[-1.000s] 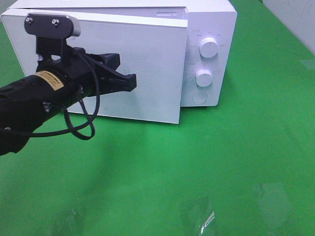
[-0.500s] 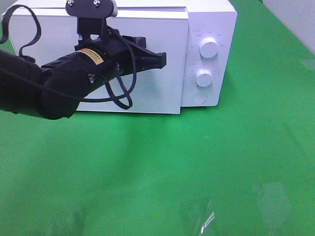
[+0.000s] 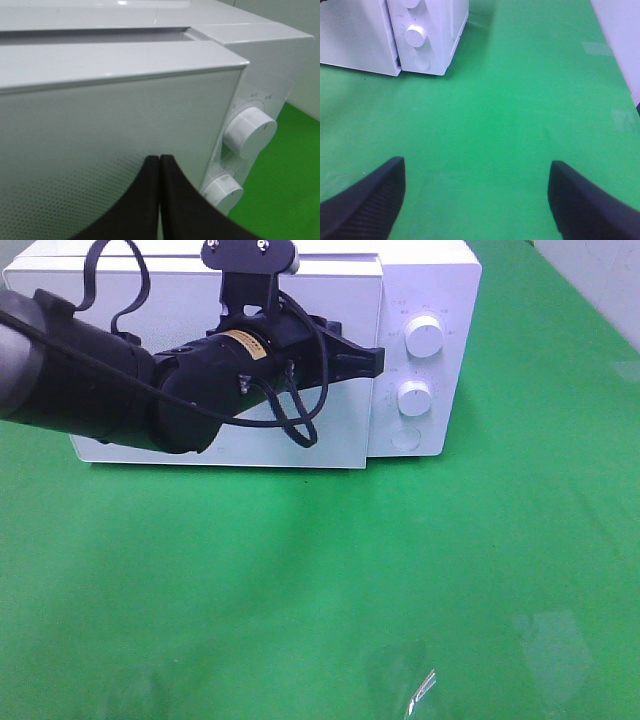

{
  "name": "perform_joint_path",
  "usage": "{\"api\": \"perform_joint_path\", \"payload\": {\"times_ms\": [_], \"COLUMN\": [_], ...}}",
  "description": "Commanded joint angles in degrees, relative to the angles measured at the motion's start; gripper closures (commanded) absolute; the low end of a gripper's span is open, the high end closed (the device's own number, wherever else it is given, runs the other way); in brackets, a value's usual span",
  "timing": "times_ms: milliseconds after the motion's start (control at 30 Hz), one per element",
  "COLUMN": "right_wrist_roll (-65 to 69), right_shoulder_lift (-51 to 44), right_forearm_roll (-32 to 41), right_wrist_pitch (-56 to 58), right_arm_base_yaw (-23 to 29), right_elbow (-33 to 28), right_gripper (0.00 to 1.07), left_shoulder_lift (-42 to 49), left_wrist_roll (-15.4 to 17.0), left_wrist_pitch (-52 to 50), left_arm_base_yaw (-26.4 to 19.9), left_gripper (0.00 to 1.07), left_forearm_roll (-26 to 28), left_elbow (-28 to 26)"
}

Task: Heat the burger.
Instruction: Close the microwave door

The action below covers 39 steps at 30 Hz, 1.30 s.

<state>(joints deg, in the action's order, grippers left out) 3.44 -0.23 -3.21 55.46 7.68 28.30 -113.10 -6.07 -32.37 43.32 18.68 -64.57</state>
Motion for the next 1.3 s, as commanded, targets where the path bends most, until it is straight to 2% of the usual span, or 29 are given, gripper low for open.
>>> {"api": "perform_joint_path", "payload": {"times_ms": [33,167,200,467,500,833,1033,1167,1267,1300], "right_wrist_roll": [-0.57,-0.57,-0.57,-0.57,-0.57,-0.57,-0.57,-0.57,-0.57,-0.57], "right_shoulder_lift": [-1.49,-1.49,-1.49,-1.49,-1.49,-1.49,-1.49,-1.49,-1.49,-1.49], "right_forearm_roll": [0.06,0.06,0.06,0.06,0.06,0.06,0.06,0.06,0.06,0.06], "right_wrist_pitch": [-0.63,-0.63,-0.63,-0.63,-0.63,-0.63,-0.63,-0.63,-0.63,-0.63], "right_arm_base_yaw": [-0.29,-0.29,-0.29,-0.29,-0.29,-0.29,-0.29,-0.29,-0.29,-0.29], "right_elbow": [-0.17,-0.17,-0.17,-0.17,-0.17,-0.17,-0.17,-0.17,-0.17,-0.17], "right_gripper": [0.32,0.32,0.32,0.32,0.32,0.32,0.32,0.32,0.32,0.32], "left_shoulder_lift": [-1.55,-2.23,-2.92,-5.50,-6.02,-6.53,-4.07,0.11,1.15,3.15], "left_wrist_roll": [-0.40,-2.29,-3.44,-4.35,-5.61,-7.16,-8.88,-9.17,-9.22,-9.22], "left_wrist_pitch": [-1.15,0.29,1.60,3.09,3.50,4.98,6.19,6.30,6.30,6.93], "left_arm_base_yaw": [-0.52,-0.52,-0.52,-0.52,-0.63,-0.46,2.69,5.04,5.10,5.56], "left_gripper": [1.07,1.07,1.07,1.07,1.07,1.07,1.07,1.07,1.07,1.07], "left_forearm_roll": [1.95,1.95,2.52,4.64,4.64,4.87,4.93,7.62,8.02,8.25], "left_elbow": [-3.09,-4.93,-6.82,-11.29,-12.15,-13.01,-12.26,-6.93,-5.56,-2.75]}}
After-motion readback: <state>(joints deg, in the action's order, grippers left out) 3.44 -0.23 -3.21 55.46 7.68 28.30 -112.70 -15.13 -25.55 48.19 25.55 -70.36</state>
